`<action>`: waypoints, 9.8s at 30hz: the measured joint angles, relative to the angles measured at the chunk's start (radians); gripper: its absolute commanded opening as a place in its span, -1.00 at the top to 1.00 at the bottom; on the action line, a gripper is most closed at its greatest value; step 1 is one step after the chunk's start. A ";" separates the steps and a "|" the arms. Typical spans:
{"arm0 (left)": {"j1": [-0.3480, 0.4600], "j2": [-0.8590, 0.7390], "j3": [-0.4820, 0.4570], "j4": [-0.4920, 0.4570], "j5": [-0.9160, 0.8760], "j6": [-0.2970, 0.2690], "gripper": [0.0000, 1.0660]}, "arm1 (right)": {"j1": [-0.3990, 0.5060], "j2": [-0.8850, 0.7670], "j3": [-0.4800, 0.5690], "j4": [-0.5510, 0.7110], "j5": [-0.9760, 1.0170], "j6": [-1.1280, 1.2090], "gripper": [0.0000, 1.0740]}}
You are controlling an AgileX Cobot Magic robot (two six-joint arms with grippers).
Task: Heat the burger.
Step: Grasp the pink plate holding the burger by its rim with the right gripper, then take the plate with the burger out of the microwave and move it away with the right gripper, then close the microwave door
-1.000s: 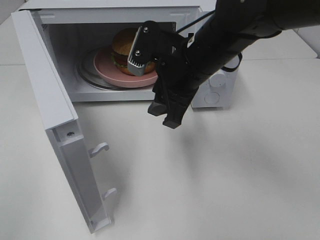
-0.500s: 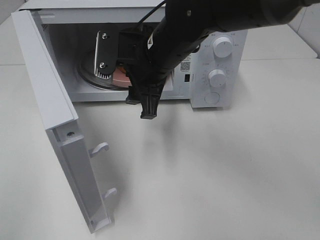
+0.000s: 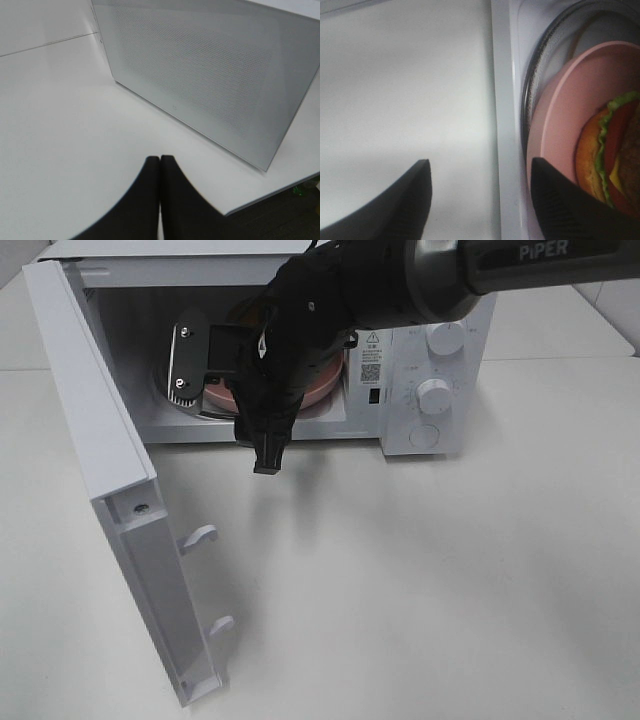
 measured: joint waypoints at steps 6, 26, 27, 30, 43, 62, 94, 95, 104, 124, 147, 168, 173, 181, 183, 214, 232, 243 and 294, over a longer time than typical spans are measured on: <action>0.000 0.000 0.000 0.000 0.000 0.000 1.00 | 0.000 0.034 -0.029 -0.004 0.003 0.003 -0.08; 0.000 0.000 0.000 0.000 0.000 0.000 1.00 | 0.000 0.037 -0.030 -0.161 0.001 0.116 -0.08; 0.000 0.000 0.000 0.000 0.000 0.000 1.00 | 0.000 0.037 -0.030 -0.197 0.001 0.143 -0.08; 0.000 0.000 0.000 0.000 0.000 0.000 1.00 | 0.000 0.037 -0.030 -0.228 0.001 0.179 -0.08; 0.000 0.000 0.000 0.000 0.000 0.000 1.00 | -0.005 0.038 -0.030 -0.361 -0.035 0.286 -0.08; 0.000 0.000 0.000 0.000 0.000 0.000 1.00 | -0.035 0.138 -0.031 -0.423 -0.094 0.320 -0.08; 0.000 0.000 0.000 0.000 0.000 0.000 1.00 | -0.064 0.154 -0.039 -0.447 -0.154 0.336 1.00; 0.000 0.000 0.000 0.000 0.000 0.000 1.00 | -0.064 0.154 -0.039 -0.447 -0.154 0.336 1.00; 0.000 0.000 0.000 0.000 0.000 0.000 1.00 | -0.060 0.156 -0.039 -0.446 -0.155 0.340 1.00; 0.000 0.000 0.000 0.000 0.000 0.000 1.00 | -0.058 0.075 -0.029 -0.206 -0.015 0.009 1.00; 0.000 0.000 0.000 0.000 0.000 0.000 1.00 | -0.025 -0.153 0.202 -0.108 0.054 -0.294 1.00; 0.000 0.000 0.000 0.000 0.000 0.000 1.00 | -0.023 -0.401 0.501 -0.135 -0.018 -0.397 1.00; 0.000 0.000 0.000 0.000 0.000 0.000 1.00 | -0.023 -0.466 0.576 -0.145 -0.013 -0.397 1.00; 0.000 0.000 0.000 0.000 0.000 0.000 1.00 | -0.025 -0.588 0.719 -0.149 -0.009 -0.308 1.00; 0.000 0.000 0.000 0.000 0.000 0.000 1.00 | -0.025 -0.619 0.756 -0.149 -0.009 -0.273 1.00; 0.000 0.000 0.000 0.000 0.000 0.000 1.00 | -0.029 -0.914 1.139 -0.448 0.179 0.614 1.00; 0.000 0.000 0.000 0.000 0.000 0.000 1.00 | -0.217 -0.631 1.099 -0.598 0.085 0.921 1.00; 0.000 0.000 0.000 0.000 0.000 0.000 1.00 | -0.237 -0.525 1.007 -0.598 0.014 0.967 0.96; 0.000 0.000 0.000 0.000 0.000 0.000 1.00 | -0.326 -0.725 0.644 -0.125 0.451 1.150 -0.42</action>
